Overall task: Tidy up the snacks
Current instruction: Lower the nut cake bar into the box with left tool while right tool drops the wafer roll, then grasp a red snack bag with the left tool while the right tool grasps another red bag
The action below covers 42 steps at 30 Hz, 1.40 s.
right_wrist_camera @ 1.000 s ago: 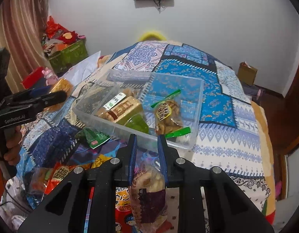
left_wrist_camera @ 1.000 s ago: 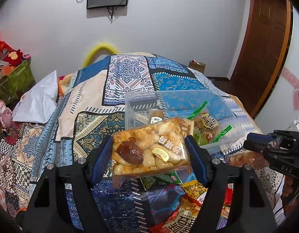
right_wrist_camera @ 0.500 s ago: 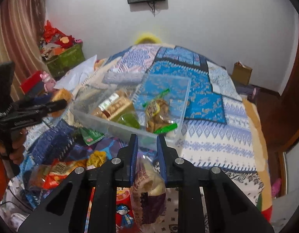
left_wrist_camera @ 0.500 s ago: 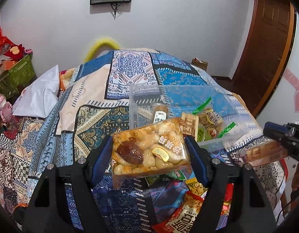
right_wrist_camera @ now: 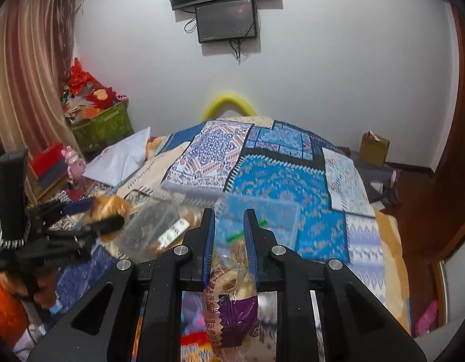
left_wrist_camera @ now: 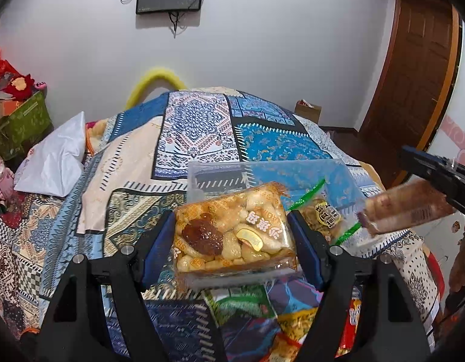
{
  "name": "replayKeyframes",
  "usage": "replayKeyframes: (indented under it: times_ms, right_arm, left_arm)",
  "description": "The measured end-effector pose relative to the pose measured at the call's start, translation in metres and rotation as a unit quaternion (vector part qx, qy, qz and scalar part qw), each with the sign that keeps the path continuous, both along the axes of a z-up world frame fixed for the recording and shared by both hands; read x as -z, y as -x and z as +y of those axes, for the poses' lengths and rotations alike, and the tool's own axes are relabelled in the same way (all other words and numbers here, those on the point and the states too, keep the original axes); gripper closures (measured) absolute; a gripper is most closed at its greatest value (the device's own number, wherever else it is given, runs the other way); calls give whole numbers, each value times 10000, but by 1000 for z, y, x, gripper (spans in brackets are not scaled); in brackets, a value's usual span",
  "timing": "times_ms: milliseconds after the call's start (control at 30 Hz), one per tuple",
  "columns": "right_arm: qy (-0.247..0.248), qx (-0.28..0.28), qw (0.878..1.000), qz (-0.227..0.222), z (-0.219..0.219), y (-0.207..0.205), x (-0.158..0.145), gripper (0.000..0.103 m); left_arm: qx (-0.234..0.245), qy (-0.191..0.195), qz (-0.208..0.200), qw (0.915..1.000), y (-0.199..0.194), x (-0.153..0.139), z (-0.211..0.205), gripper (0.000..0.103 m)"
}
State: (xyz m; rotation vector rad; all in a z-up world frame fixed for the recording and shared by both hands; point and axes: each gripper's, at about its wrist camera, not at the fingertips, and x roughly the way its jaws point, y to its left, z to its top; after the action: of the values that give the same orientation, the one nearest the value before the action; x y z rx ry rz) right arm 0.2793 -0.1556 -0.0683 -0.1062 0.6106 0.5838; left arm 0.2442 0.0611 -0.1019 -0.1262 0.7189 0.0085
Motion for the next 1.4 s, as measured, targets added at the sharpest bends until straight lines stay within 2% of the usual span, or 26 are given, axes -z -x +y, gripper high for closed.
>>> replayKeyframes:
  times_ms: [433,600,700,800,833,900,933,967,1100,1133,1233,1400]
  right_arm:
    - [-22,197,9993,302,40,-52,34,85]
    - [83,162,9988,459,45,-61,45,85]
    - [265,110,9981,542,44,-60,52,84]
    - [241,103,9973,692,36,-57,55,84]
    - [249,86,9969,738,34,-56,55,81]
    - [324,115,9965,765,32,-54,54,69]
    - [333,130,9966,742,30,-53,53,58]
    - [332,139,9970,684,26,-48,50,53]
    - [364,97,9973,636,16,-37,42,50]
    - [362,98,9974,619,12,-33,40,47]
    - [341,102,9979,547,3,-21,34,40]
    - [351,95,9982,480,-11,-1,27,39]
  left_arm:
    - [38,10,529,9986,-63,45,-13,29]
    - [-6,46,719,9974,-72,57,-12,29]
    - [80,77,768,9970,-72,61,-12,29]
    - [152,50,820,9965,-68,61,-16,29]
    - [178,41,829,9964,-66,61,-17,28]
    - [206,19,859,9961,-62,58,-18,28]
    - [216,34,861,9960,-60,56,-17,28]
    - [219,52,862,9960,-58,54,-17,28]
    - [211,125,784,9966,-46,41,-12,27]
    - [204,83,720,9972,-43,36,-12,26]
    - [196,-69,527,9984,-35,20,-12,17]
    - [183,-31,393,9991,-18,0,-11,17]
